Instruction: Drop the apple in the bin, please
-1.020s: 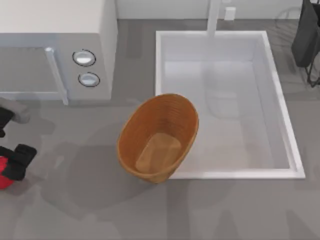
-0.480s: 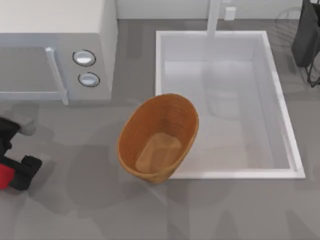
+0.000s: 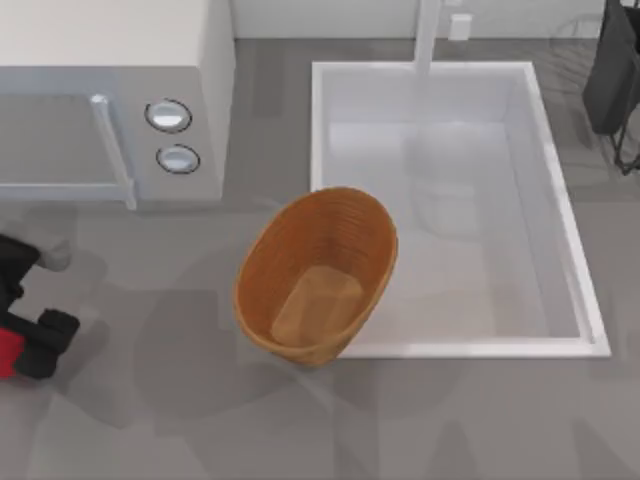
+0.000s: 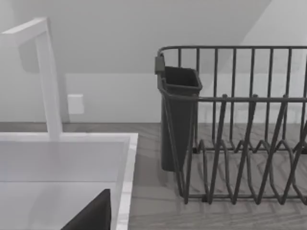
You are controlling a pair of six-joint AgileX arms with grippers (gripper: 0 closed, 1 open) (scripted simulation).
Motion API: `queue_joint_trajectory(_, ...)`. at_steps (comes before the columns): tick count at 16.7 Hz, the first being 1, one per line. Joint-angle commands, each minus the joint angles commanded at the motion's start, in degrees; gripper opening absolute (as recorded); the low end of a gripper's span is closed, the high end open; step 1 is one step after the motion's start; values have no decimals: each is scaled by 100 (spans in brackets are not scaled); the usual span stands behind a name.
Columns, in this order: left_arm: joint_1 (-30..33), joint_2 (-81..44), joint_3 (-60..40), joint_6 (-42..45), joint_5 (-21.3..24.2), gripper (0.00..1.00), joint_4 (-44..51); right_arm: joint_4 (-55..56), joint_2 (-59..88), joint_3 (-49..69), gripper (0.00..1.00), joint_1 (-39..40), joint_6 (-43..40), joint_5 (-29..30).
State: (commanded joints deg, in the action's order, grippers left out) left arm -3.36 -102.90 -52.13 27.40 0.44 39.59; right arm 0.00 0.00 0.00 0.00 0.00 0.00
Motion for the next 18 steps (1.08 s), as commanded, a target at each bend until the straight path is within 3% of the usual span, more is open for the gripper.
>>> queue_joint_trajectory(5, 0, 0, 0, 0, 0, 2, 0, 0, 0, 0, 100, 0, 0, 0)
queue_joint_trajectory(13, 0, 0, 0, 0, 0, 0, 0, 0, 0, 0, 100, 0, 0, 0)
queue_joint_trajectory(18, 5, 207, -440, 7, -1, 0, 486, 0, 0, 0, 100, 0, 0, 0)
